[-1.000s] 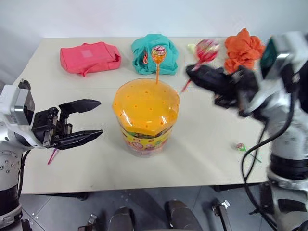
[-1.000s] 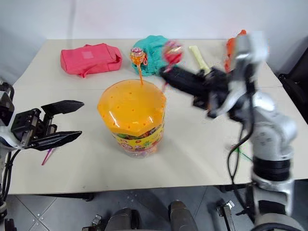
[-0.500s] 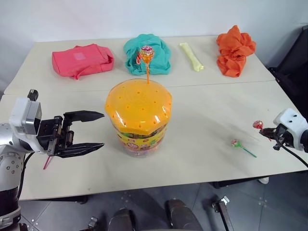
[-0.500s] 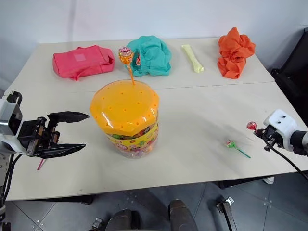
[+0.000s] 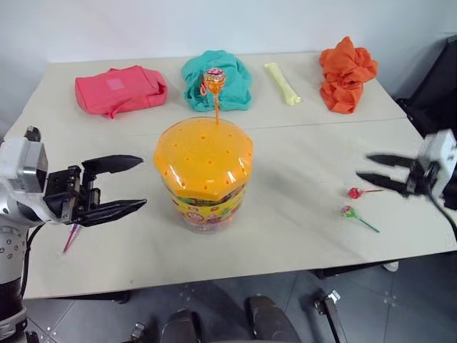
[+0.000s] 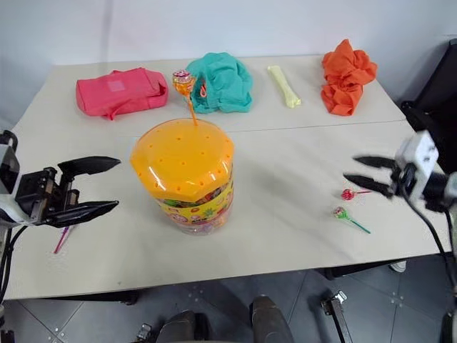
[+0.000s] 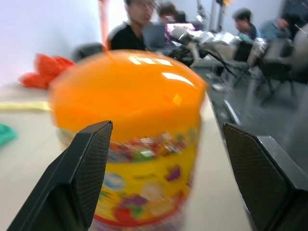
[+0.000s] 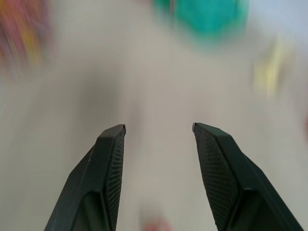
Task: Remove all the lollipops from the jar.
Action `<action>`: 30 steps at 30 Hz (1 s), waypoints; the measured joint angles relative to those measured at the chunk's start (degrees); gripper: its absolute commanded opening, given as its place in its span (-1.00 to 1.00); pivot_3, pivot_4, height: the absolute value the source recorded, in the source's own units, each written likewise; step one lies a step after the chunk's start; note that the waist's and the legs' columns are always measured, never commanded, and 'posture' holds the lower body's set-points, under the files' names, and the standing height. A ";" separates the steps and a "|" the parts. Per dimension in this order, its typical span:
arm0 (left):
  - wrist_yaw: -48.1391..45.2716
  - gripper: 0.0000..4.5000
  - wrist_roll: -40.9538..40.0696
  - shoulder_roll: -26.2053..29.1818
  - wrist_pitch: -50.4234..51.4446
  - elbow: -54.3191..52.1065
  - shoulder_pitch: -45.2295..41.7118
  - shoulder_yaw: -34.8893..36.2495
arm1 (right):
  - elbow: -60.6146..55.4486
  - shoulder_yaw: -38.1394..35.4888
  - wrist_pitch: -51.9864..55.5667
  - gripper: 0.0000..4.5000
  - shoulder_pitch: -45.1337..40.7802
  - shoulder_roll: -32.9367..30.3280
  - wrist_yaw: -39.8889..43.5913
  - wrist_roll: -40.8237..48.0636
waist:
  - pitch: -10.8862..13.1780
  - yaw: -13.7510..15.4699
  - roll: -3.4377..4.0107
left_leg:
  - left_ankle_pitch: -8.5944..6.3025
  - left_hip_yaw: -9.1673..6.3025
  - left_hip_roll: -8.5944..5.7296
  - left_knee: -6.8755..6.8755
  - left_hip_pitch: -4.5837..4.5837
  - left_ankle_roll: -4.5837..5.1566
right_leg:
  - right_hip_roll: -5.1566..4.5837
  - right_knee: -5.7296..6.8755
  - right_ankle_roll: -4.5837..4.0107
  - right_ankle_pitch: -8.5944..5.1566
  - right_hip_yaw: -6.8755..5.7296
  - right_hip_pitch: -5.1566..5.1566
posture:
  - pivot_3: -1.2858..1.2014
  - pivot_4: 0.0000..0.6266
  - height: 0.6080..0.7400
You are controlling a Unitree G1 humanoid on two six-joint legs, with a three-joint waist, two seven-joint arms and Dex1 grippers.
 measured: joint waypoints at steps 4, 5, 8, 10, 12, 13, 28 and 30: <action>2.91 0.73 -0.75 -1.74 0.64 0.62 1.08 1.49 | -11.77 3.99 12.82 0.04 -9.80 6.75 -5.84 9.37 | -0.01 0.46 -0.05 | -0.08 -0.39 0.16 0.03 -0.10 -0.17 | -0.17 0.07 -0.04 0.02 -0.40 -0.03 | 0.03 -0.52 1.00; 3.33 0.73 -0.88 -1.84 0.78 0.76 1.33 1.85 | -12.43 5.18 15.33 0.04 -11.96 8.66 -7.40 10.43 | -0.02 0.58 -0.07 | -0.09 -0.39 0.16 0.03 -0.11 -0.17 | -0.23 0.07 -0.04 0.02 -0.44 -0.04 | 0.03 -0.52 1.00; 4.26 0.73 -1.17 -1.97 1.15 0.88 1.87 2.25 | -12.83 9.28 21.64 0.04 -18.29 14.35 -12.91 11.43 | -0.02 0.79 -0.07 | -0.10 -0.35 0.10 0.04 -0.21 -0.16 | -0.33 0.06 -0.04 0.02 -0.50 -0.15 | 0.03 -0.52 1.00; 4.58 0.73 -1.50 -2.10 1.24 0.81 1.99 2.21 | -13.41 11.57 23.96 0.04 -20.37 16.41 -14.97 10.99 | -0.02 0.91 -0.08 | -0.09 -0.37 0.10 0.03 -0.24 -0.16 | -0.33 0.06 -0.04 0.02 -0.57 -0.18 | 0.03 -0.52 1.00; 4.83 0.73 -1.77 -2.15 1.26 0.64 2.30 2.31 | -13.65 13.49 25.52 0.04 -21.31 17.78 -16.38 9.90 | -0.03 0.94 -0.10 | -0.09 -0.38 0.10 0.03 -0.26 -0.16 | -0.33 0.06 -0.04 0.02 -0.60 -0.19 | 0.03 -0.52 1.00; 4.97 0.73 -1.86 -2.20 1.27 0.51 2.44 2.32 | -13.61 14.39 26.21 0.04 -21.67 18.76 -17.03 9.12 | -0.04 0.87 -0.10 | -0.09 -0.35 0.11 0.03 -0.26 -0.16 | -0.32 0.05 -0.04 0.02 -0.59 -0.20 | 0.03 -0.52 1.00; 6.38 0.73 -2.08 -2.64 1.27 0.03 2.05 1.97 | -9.25 15.73 24.19 -0.98 -26.61 30.01 -18.15 5.45 | -0.05 0.07 -0.12 | -0.09 -0.21 0.12 0.01 -0.35 -0.17 | -0.18 0.16 -0.06 0.03 -0.59 -0.42 | 0.03 -0.52 1.00; 6.27 0.73 -2.12 -2.73 1.27 -0.03 1.82 1.55 | -8.08 11.15 22.06 -0.98 -27.03 30.60 -18.04 7.45 | -0.05 0.20 -0.12 | -0.09 -0.20 0.08 0.01 -0.35 -0.17 | -0.13 0.16 -0.06 0.03 -0.61 -0.41 | 0.03 -0.52 1.00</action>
